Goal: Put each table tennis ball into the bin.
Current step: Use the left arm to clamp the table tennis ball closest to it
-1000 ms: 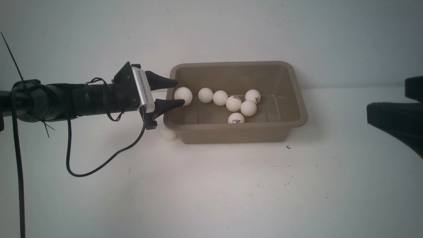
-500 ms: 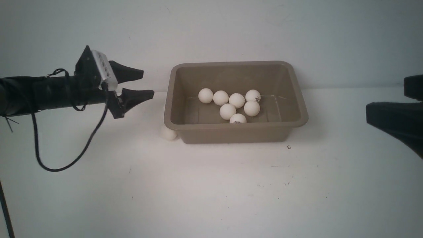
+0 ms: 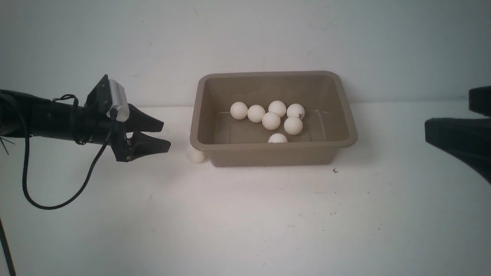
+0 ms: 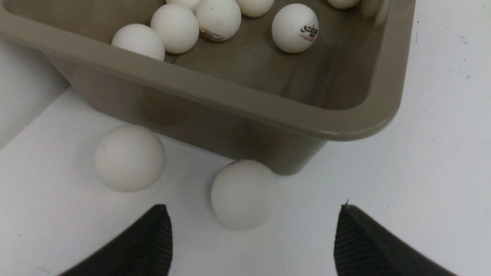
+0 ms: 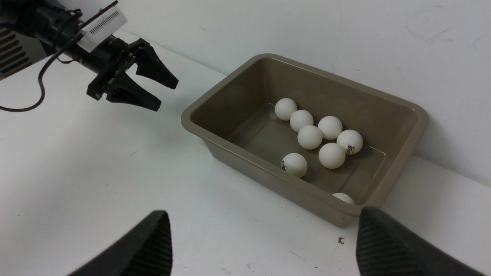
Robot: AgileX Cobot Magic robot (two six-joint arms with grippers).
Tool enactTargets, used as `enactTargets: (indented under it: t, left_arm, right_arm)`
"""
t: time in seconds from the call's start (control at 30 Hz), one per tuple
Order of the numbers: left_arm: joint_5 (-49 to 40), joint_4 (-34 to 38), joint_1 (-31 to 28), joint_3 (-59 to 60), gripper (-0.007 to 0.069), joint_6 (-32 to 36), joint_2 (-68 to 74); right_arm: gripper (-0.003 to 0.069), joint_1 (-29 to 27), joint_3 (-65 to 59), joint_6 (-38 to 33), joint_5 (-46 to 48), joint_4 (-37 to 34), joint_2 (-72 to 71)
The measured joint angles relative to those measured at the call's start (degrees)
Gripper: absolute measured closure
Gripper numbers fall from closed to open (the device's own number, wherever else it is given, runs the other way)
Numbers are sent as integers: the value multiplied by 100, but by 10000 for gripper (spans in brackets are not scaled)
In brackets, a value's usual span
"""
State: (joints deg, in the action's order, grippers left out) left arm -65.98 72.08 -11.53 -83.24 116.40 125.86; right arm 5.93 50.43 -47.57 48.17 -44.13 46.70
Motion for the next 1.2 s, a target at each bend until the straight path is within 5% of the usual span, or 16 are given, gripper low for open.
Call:
enactTargets:
  t: [0.4,0.93,1.1,1.2]
  left_arm:
    - [1155,-10,904,0,114,-408,168]
    - [1565,16,988,0,117,-499,388]
    - [1611,21,988,0,273,-499,394]
    - [1665,38,988,0,281,-488,394]
  right_arm:
    - [76,0,0,-4,0,0,0]
    - [76,0,0,-4,21,0,0]
    - [76,0,0,-4,21,-6,0]
    - [76,0,0,-4,21,-32,0]
